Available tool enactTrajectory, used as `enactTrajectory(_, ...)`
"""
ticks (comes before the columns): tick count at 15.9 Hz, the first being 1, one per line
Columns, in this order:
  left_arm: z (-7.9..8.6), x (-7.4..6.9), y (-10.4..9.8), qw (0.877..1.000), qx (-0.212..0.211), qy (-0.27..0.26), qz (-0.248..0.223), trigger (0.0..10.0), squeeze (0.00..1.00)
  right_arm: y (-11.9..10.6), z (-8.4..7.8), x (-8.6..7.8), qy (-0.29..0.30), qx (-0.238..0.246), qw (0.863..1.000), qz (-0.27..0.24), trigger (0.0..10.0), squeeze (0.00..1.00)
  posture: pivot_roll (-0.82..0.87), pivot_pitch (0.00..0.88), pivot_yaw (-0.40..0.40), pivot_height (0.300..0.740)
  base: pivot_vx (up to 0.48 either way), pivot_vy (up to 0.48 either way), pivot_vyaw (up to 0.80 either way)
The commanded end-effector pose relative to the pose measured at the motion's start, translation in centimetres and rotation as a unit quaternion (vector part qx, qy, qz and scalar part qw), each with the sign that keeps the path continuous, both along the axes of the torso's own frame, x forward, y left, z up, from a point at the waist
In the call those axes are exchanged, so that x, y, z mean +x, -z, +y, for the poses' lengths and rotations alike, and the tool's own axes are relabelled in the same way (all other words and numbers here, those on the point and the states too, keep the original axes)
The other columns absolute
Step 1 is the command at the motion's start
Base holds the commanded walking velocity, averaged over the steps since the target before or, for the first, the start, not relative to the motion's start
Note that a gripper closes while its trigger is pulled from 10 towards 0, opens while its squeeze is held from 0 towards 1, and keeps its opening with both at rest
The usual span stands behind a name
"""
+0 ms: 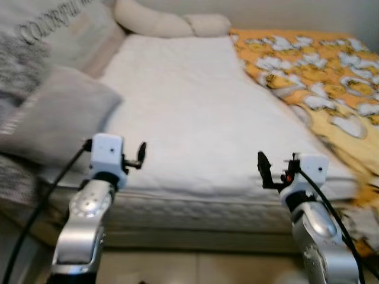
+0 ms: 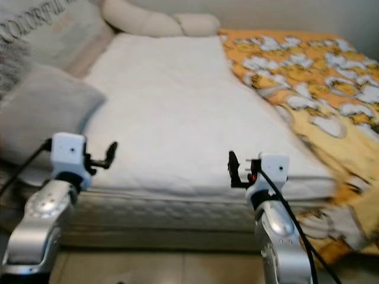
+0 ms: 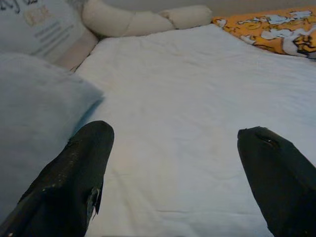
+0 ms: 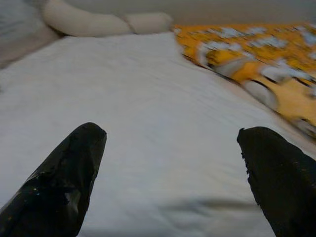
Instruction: Clean up the room
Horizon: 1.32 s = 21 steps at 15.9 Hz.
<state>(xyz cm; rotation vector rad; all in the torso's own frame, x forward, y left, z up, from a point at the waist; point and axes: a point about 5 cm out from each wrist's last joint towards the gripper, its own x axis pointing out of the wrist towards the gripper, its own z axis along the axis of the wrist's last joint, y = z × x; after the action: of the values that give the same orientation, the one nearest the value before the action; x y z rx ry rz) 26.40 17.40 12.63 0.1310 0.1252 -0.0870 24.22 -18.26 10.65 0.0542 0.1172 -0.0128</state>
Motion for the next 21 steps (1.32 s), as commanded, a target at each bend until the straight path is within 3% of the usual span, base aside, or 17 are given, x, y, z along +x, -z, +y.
enactTrajectory(1, -0.6, -0.1, -0.2, 1.0, 0.0, 0.013, -0.002, 10.0, 0.81, -0.2, -1.3, -0.2, 0.026, -0.007, 1.0, -0.001, 10.0, 0.0, -0.07, 0.0, 0.021, 0.74, 0.0, -0.461, 0.0)
enactTrajectory(9, -1.0, 0.3, -0.3, 1.0, 0.004, 0.025, -0.006, 10.0, 0.81, 0.0, -2.2, -0.1, 0.038, -0.023, 0.999, 0.007, 10.0, 0.0, -0.08, 0.0, 0.019, 0.74, 0.0, -0.46, 0.05)
enactTrajectory(21, -1.6, 0.5, -0.2, 0.999, 0.004, 0.036, -0.01, 10.0, 0.82, -0.1, -3.4, 0.8, 0.053, -0.032, 0.998, 0.005, 10.0, 0.0, -0.08, 0.0, 0.011, 0.74, 0.0, -0.462, 0.8)
